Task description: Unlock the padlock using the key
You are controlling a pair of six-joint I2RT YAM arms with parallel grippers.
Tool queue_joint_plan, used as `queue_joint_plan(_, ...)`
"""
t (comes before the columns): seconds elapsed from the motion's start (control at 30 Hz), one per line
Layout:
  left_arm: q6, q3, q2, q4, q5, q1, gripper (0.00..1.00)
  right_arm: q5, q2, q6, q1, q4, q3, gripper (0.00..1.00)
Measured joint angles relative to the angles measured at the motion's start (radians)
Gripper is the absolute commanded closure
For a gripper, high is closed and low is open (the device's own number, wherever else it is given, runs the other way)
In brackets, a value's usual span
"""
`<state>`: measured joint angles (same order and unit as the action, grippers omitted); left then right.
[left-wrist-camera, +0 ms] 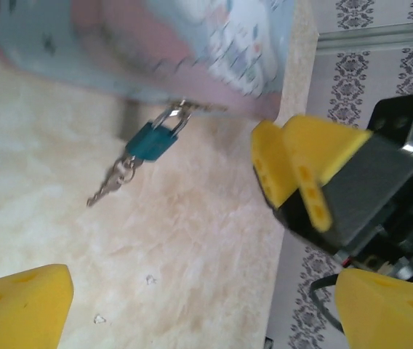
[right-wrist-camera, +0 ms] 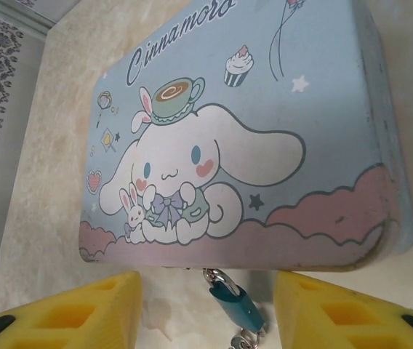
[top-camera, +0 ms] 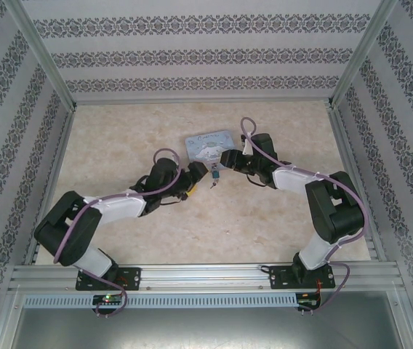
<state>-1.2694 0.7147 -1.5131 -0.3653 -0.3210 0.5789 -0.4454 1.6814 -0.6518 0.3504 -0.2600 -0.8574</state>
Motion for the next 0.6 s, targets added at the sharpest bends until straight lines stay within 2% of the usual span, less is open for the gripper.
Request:
queue_joint_plan(0.2, 0.158, 0.182, 0.016, 0.259, 0.032, -0.07, 0.0, -0.028, -0.043, 0.026, 0.001, -0.018, 0.099, 0.49)
queue_joint_plan(0.4, 0.255, 0.311, -0.068, 0.403, 0.023, -0.135, 0.0, -0.05, -0.001, 0.055, 0.018, -0.063, 0.122, 0.49)
queue_joint_plan(0.6, 0.32, 0.41, -0.16, 0.498, 0.008, -0.159, 0.0, -0.061, 0.072, 0.085, 0.041, -0.086, 0.109, 0.5)
